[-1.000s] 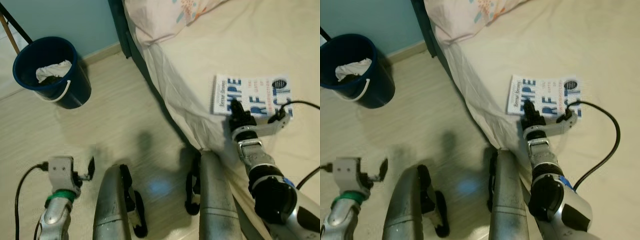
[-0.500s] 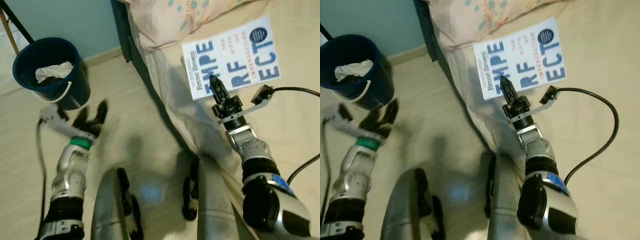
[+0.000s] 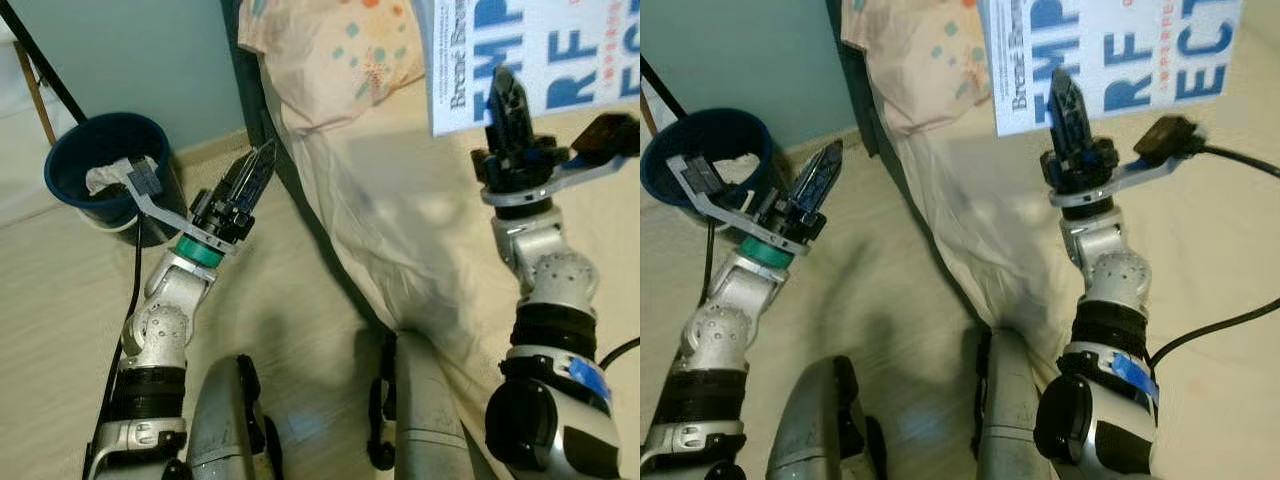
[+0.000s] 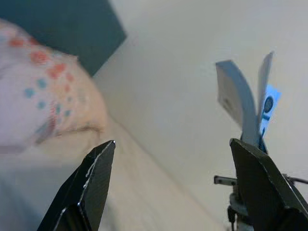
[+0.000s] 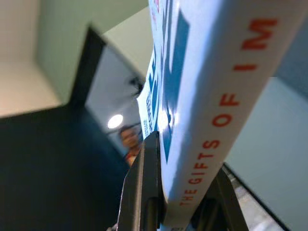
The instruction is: Clean up the room
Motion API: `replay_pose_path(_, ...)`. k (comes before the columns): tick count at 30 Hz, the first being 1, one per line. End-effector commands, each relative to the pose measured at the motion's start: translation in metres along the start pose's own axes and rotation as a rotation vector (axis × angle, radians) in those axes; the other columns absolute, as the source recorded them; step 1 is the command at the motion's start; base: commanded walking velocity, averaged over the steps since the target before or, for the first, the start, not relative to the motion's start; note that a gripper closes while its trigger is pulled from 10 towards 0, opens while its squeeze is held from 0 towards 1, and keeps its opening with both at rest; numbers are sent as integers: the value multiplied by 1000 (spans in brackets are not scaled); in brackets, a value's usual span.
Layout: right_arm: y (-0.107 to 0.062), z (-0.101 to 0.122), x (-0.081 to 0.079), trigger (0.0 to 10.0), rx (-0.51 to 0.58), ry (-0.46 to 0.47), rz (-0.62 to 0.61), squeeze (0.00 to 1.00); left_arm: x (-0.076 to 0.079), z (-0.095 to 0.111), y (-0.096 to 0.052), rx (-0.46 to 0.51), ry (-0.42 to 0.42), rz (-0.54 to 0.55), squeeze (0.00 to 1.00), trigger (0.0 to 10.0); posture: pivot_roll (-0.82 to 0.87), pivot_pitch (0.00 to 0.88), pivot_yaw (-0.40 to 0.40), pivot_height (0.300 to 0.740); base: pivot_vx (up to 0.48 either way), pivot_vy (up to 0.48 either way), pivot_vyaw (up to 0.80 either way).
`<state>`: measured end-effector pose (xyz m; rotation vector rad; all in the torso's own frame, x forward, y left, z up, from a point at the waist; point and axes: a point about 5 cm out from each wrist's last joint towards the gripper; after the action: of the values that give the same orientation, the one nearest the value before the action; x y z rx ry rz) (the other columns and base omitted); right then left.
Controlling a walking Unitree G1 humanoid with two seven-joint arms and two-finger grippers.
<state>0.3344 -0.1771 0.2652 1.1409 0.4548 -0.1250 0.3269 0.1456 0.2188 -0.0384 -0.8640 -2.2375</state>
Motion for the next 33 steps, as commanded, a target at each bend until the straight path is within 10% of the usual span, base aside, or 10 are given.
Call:
replay_pose_path(1,7,-14,-9,0,-83,18,47,0,7,21,12,0,95,-99,1000,10000,-87,79,71,565,0,0,0)
replay_pose_path(13,13,-53,-8,0,-201,94,18,0,27,89,30,56,295,-340,1000,10000,-80,68,66,565,0,0,0)
replay_pose_path(14,14,-54,-9,0,-203,101,24,0,28,87,29,28,302,-351,922,10000,-75,67,68,565,0,0,0)
replay_pose_path(15,17,-55,-10,0,-204,104,33,0,28,82,28,-12,327,-362,94,10000,-75,67,68,565,0,0,0)
replay_pose_path(25,26,-62,-17,0,-211,111,62,0,31,59,21,-124,299,-397,0,10000,-77,75,70,565,0,0,0)
replay_pose_path(30,26,-62,-17,0,-195,105,51,0,25,46,20,-194,441,-346,0,10000,-78,76,76,565,0,0,0)
replay_pose_path(33,25,-66,-19,0,-211,117,59,0,31,44,19,-169,291,-389,0,10000,-78,81,82,565,0,0,0)
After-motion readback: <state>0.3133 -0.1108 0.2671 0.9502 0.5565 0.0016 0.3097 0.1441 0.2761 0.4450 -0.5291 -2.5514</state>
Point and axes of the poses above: a point about 5 cm out from each wrist's last joint towards the gripper, its own y axis pointing out of the wrist towards the gripper, its own z axis along the axis of the wrist's last joint, x = y × z, and after that the axes turned 14 degrees about y, right-handed
